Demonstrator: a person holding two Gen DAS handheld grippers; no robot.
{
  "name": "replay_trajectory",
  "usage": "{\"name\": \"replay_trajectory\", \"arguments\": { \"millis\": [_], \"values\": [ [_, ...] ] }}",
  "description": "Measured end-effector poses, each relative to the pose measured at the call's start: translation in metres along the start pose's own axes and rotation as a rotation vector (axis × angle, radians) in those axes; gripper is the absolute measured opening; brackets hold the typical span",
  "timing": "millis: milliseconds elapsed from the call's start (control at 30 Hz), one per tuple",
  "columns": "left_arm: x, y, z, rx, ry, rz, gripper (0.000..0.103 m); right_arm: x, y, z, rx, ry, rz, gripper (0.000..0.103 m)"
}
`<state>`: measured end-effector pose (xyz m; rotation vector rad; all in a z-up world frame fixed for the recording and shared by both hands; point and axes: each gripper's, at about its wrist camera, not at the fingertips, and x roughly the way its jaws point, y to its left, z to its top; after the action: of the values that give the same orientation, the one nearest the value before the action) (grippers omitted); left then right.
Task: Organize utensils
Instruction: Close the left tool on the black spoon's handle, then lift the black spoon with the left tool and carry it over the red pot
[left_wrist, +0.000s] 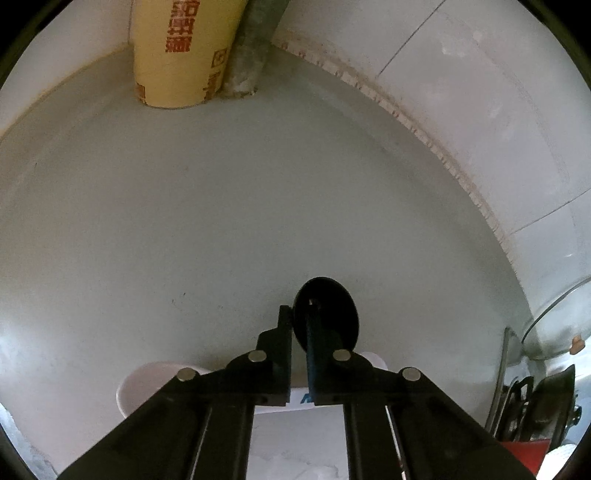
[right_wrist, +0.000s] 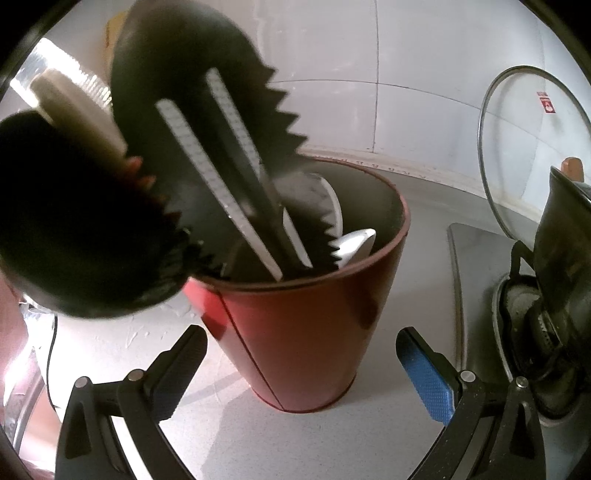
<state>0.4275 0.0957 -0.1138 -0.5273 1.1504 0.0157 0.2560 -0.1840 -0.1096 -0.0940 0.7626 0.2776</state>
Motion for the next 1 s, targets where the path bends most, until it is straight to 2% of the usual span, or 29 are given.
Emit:
{"name": "replay_trajectory", "arguments": {
  "millis": [367,733,1000],
  "values": [
    [-0.032,0.002,-0.010,-0.041,-0.128,-0.065,0.003,-0.008,0.009,-0.005,-0.014,0.003,-0.005,0.103],
    [-0.088,-0.002,-0.023,0.004,-0.283,-0.081,0.003,-0.011,0.007,-0.005,-0.007,-0.018,-0.017,0.103],
    [-0.117,-0.003,-0.030,0.033,-0.354,-0.093,0.003,-0.020,0.004,-0.003,0.004,-0.041,-0.016,0.099]
  ]
}}
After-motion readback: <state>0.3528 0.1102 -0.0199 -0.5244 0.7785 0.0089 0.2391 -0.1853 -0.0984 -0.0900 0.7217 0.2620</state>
